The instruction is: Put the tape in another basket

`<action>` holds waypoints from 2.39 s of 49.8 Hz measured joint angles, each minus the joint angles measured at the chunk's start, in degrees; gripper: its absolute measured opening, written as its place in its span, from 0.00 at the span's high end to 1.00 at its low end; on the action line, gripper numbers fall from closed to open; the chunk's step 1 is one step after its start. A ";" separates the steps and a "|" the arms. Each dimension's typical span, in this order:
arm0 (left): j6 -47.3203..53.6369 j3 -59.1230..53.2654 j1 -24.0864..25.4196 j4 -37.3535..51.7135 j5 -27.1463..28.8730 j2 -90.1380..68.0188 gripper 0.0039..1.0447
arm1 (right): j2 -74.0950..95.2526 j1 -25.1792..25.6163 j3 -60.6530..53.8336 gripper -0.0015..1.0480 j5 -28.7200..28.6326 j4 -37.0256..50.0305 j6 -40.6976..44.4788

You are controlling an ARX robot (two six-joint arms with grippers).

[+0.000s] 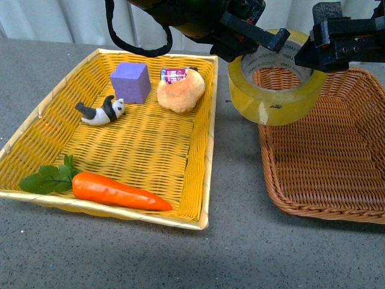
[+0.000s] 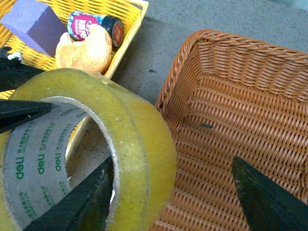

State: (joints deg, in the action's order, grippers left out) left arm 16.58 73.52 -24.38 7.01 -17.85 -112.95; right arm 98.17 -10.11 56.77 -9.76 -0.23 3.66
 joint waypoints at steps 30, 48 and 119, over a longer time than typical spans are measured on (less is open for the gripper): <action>-1.97 0.17 -1.07 0.15 11.91 0.87 0.56 | 3.23 -0.22 1.38 0.85 4.48 -1.27 -1.55; -14.80 -6.91 6.16 11.78 21.24 6.54 0.07 | 9.94 6.19 1.38 0.85 7.43 1.75 -1.51; -17.05 -57.72 18.03 50.53 23.78 39.06 0.97 | -18.45 10.12 -43.76 0.99 9.92 65.85 -2.89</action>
State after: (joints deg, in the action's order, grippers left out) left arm -0.47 15.79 -6.35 57.54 5.93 -73.89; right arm 79.72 0.01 13.02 0.16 65.63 0.78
